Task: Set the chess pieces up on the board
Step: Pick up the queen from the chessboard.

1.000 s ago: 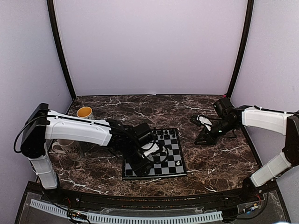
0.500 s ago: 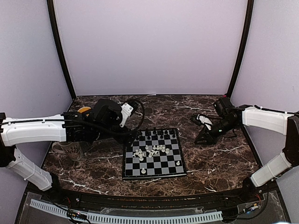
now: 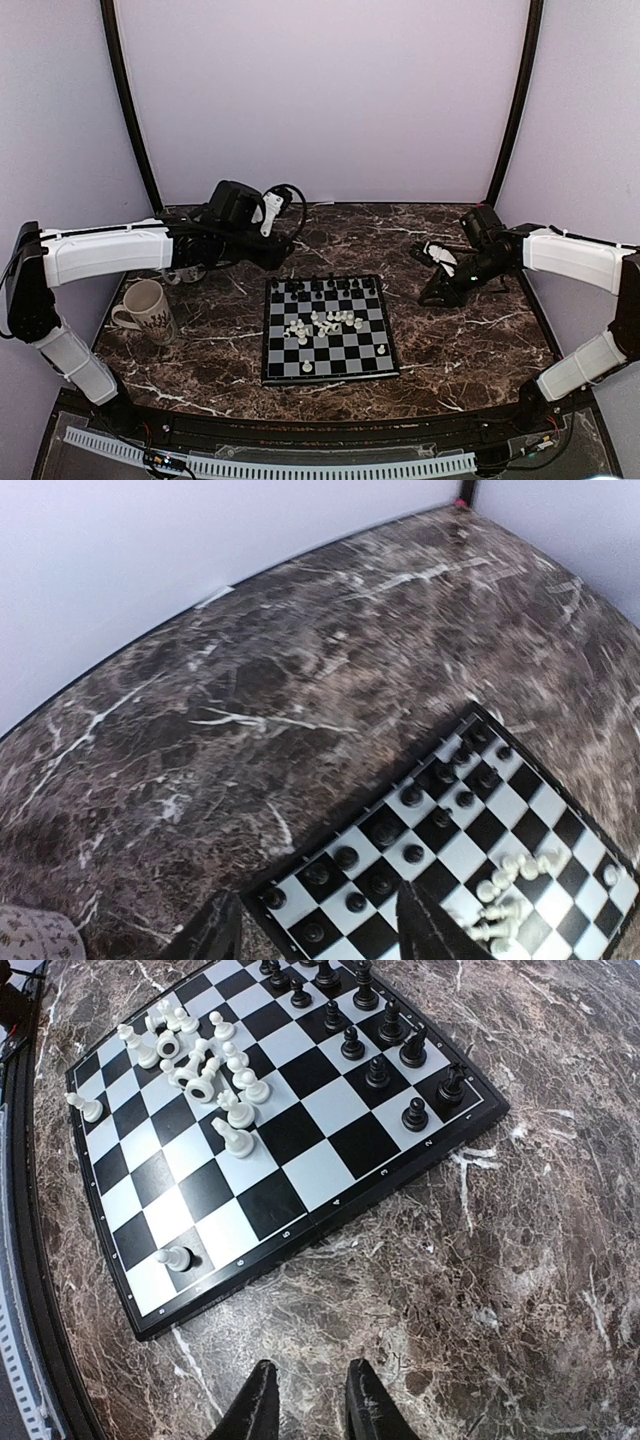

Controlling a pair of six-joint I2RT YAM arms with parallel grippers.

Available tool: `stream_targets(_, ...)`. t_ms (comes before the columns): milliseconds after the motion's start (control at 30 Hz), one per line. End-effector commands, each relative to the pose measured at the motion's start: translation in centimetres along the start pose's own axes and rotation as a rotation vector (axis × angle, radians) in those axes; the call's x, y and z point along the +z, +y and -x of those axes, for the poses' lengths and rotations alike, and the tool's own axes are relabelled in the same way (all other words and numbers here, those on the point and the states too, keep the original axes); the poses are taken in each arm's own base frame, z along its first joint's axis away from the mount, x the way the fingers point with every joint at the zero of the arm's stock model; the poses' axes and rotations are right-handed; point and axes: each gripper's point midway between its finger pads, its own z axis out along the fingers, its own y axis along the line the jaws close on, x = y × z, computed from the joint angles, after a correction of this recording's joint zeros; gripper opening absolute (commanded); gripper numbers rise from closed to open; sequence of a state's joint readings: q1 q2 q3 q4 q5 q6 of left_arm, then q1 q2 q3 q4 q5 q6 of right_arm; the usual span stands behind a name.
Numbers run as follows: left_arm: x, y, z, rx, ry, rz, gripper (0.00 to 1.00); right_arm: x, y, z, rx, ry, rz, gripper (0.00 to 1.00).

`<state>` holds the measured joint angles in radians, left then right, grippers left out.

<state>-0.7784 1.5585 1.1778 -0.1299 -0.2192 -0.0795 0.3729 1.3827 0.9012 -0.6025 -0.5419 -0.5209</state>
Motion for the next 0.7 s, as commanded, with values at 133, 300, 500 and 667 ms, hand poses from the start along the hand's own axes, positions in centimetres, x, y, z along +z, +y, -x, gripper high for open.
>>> stream_targets(133,-2.4,-5.5,-4.9,0.039,0.280,-0.327,0.41,0.0,-0.3,0.1,-0.014,0.003,-0.010,0.24)
stream_targets(300,-3.0,-6.6,-7.8,0.077,0.409,-0.338,0.39,0.4,-0.6,-0.3,-0.010,0.023,-0.009,0.24)
stream_targets(500,-2.3,-9.2,-11.2,0.168,0.552,-0.330,0.37,0.8,-0.6,-0.6,-0.002,0.041,0.004,0.24)
stream_targets(667,-1.3,-10.4,-13.0,0.209,0.626,-0.302,0.37,0.8,-0.7,-0.8,-0.001,0.045,0.000,0.24)
